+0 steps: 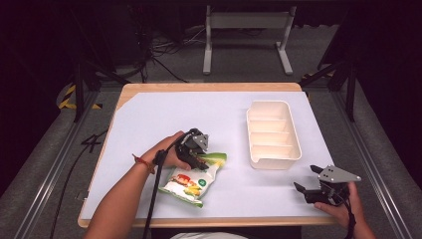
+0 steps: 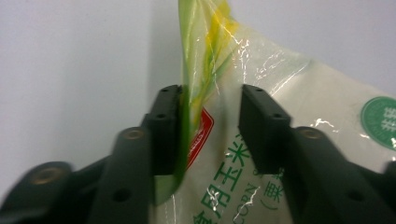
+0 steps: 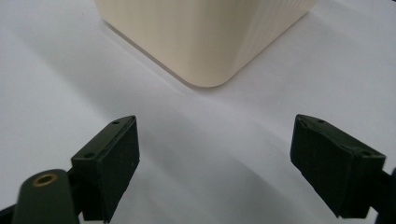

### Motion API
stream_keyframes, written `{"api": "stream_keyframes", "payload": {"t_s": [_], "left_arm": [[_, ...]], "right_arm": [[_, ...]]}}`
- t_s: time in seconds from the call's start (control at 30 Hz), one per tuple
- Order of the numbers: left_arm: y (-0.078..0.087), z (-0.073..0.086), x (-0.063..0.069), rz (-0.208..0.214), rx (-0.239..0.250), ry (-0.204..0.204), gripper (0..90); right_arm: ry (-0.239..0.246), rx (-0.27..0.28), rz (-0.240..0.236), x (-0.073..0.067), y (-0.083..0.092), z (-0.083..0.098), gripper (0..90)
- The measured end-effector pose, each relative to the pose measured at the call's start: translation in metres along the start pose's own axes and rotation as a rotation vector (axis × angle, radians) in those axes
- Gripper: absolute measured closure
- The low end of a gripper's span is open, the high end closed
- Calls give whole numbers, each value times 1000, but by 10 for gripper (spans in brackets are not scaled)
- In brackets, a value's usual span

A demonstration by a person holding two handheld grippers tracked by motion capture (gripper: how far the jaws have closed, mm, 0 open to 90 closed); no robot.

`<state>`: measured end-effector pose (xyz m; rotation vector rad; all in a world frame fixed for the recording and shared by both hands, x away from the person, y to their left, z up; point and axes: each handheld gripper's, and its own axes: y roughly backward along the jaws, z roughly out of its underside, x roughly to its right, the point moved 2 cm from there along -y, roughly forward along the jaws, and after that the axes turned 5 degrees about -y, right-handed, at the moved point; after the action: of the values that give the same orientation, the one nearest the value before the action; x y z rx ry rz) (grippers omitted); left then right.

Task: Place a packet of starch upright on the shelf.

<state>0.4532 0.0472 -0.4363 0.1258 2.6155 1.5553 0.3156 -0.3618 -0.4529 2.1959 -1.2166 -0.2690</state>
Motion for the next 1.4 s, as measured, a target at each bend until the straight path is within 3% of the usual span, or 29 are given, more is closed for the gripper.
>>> {"api": "stream_keyframes", "payload": {"t_s": [0.13, 0.37, 0.47, 0.53, 0.67, 0.7, 0.73, 0.77, 0.93, 1.27, 1.4], "left_arm": [[0, 2, 5, -65, -12, 8, 826], [0, 4, 14, -136, 5, 21, 878], [1, 8, 18, -175, 53, 57, 890], [3, 10, 20, -212, 56, 74, 893], [15, 15, 21, -283, 98, 121, 896], [15, 15, 21, -283, 98, 121, 896], [23, 18, 22, -328, 125, 144, 896], [27, 19, 23, -345, 132, 154, 897], [48, 15, 26, -430, 180, 177, 898], [81, 2, 26, -518, 282, 195, 899], [89, -10, 28, -546, 338, 175, 899]], "right_arm": [[2, 0, -1, 0, 0, 0, 155], [2, -2, 1, 0, 0, 0, 155], [2, -1, 1, 0, 0, 0, 155], [3, -1, 2, 0, 0, 0, 155], [1, 1, 3, -1, 0, -1, 155], [2, 1, 3, -1, 0, -1, 155], [2, 2, 2, -1, 0, -1, 155], [3, 1, 1, 0, 0, -1, 155], [3, 8, 3, 0, 1, -1, 155], [-12, 21, 19, 1, 2, -2, 157], [-15, 23, 21, 1, 3, -2, 157]]}}
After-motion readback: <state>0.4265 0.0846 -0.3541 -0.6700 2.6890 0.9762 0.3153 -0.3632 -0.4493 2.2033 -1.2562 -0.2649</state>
